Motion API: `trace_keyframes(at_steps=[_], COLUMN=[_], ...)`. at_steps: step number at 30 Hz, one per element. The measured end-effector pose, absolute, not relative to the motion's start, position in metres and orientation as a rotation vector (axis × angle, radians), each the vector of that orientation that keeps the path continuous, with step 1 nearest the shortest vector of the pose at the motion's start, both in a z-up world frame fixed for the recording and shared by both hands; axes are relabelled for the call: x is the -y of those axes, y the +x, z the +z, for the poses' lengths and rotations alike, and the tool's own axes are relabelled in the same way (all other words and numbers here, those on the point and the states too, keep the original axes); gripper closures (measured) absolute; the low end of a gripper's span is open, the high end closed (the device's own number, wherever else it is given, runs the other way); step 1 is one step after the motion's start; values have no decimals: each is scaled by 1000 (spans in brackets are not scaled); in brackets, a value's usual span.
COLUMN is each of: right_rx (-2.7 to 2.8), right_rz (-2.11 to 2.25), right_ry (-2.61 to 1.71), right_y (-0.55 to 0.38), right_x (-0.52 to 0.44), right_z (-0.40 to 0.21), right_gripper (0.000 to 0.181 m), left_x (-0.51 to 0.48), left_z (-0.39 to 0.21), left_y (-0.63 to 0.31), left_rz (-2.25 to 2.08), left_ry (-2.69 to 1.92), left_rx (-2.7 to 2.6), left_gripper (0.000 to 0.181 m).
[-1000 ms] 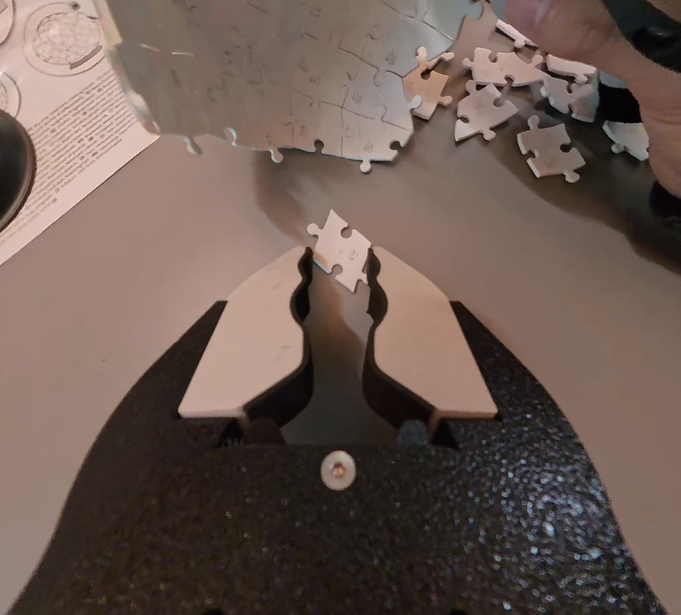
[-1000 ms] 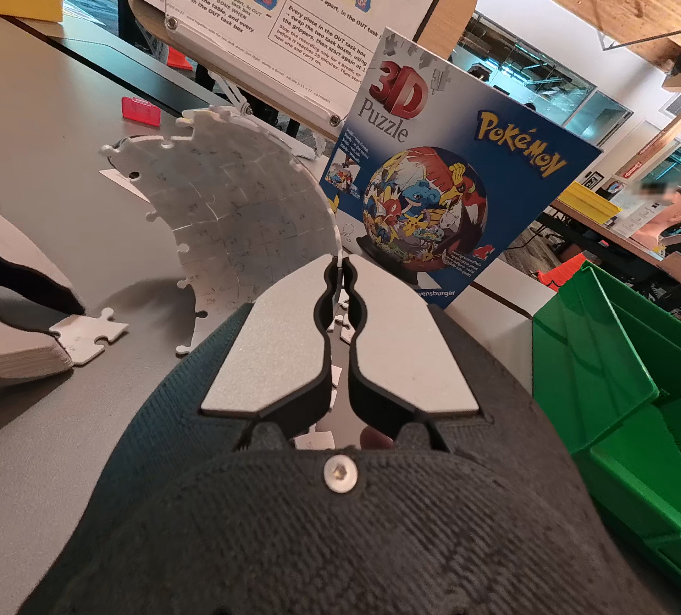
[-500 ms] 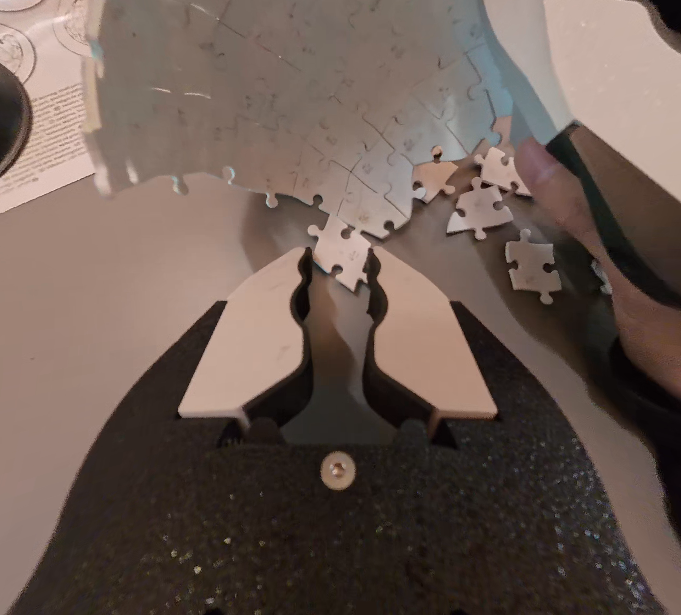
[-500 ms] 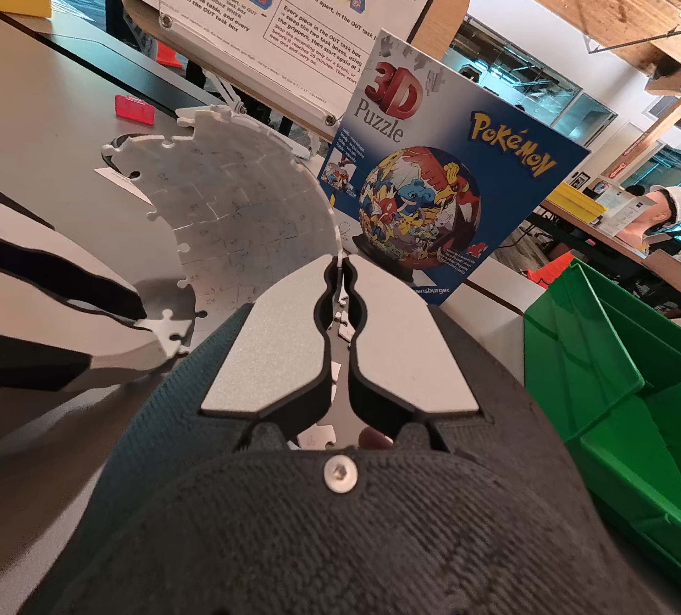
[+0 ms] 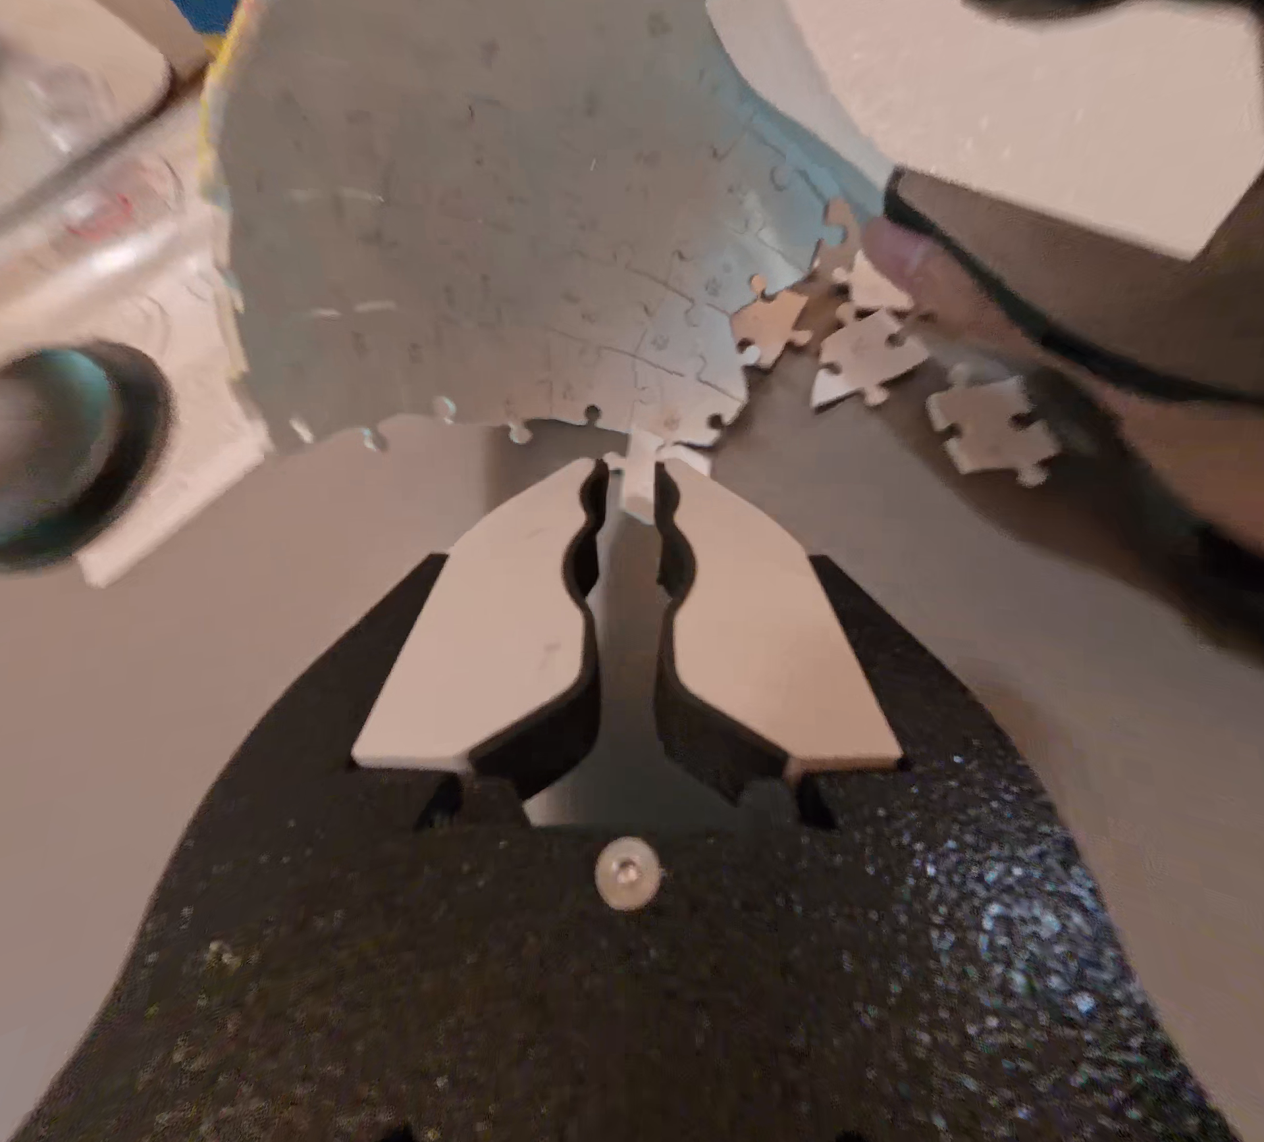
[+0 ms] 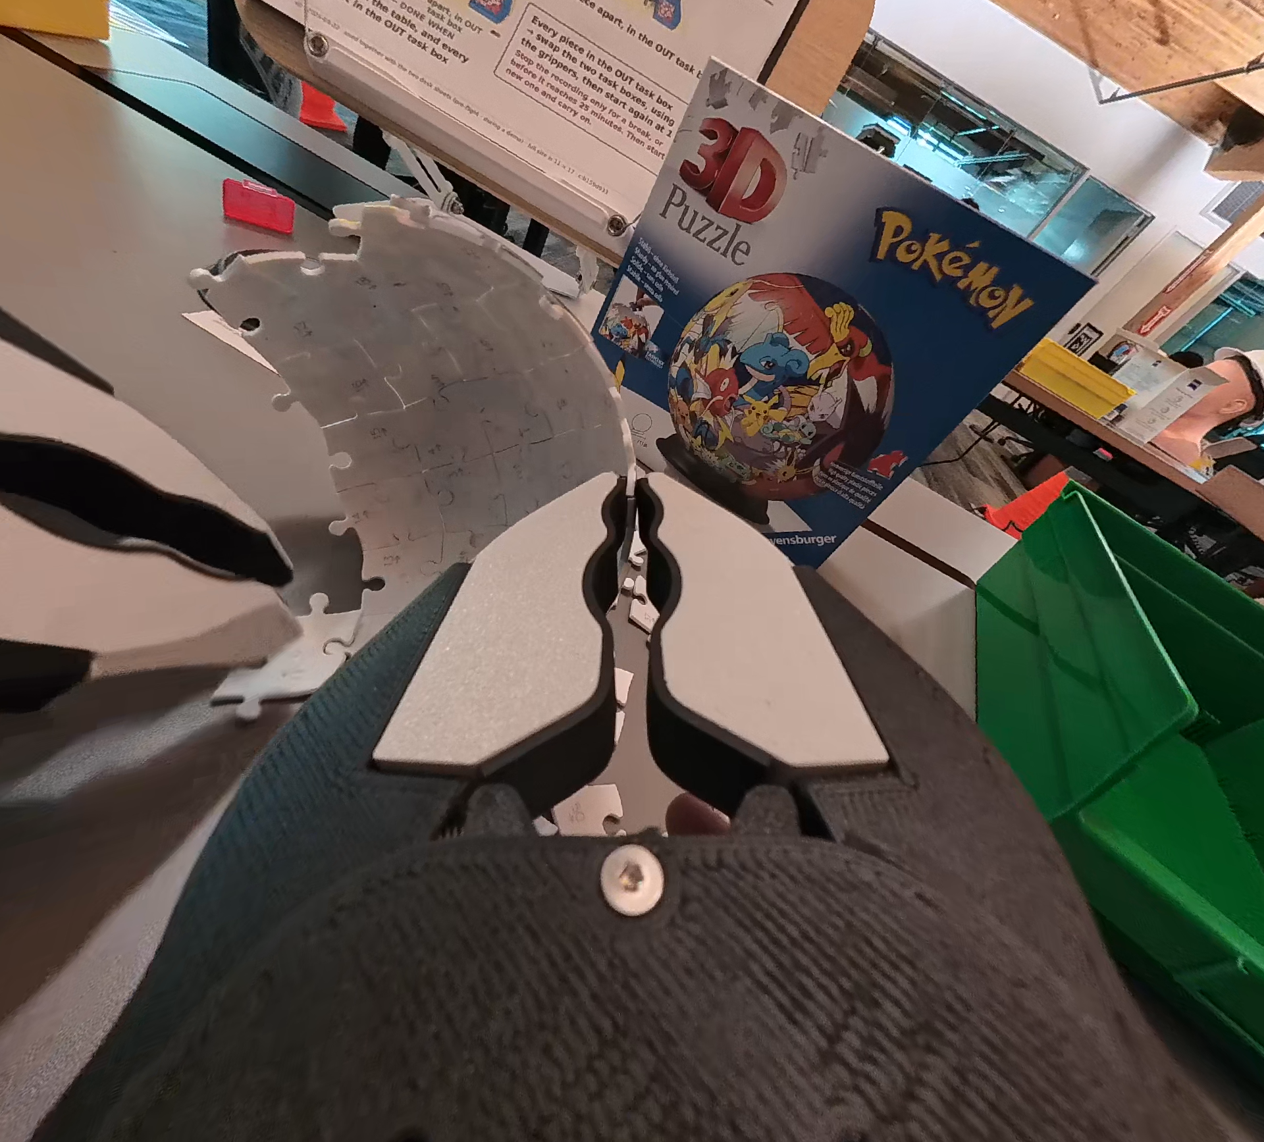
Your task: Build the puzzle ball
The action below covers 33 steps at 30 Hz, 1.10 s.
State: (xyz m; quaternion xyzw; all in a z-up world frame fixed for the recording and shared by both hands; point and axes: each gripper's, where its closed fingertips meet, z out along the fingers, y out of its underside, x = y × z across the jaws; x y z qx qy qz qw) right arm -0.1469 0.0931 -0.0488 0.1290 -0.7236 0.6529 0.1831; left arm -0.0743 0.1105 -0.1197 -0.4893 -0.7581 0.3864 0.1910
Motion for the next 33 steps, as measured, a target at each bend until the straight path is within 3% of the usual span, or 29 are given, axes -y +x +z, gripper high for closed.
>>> trace_keyframes(at_steps=[6,33], right_rx=[2035,2074], right_rz=[1841,1664], right_ry=[364,365], right_y=[-147,-154], right_x=[-94,-124], right_z=[-49,-65], right_gripper=[179,175], left_x=[-104,-105], left_z=[-131,-138], left_y=[-74,-82], left_rz=[1188,1063], left_ry=[-1820,-1735], left_rx=[1980,2045], left_gripper=[181,181])
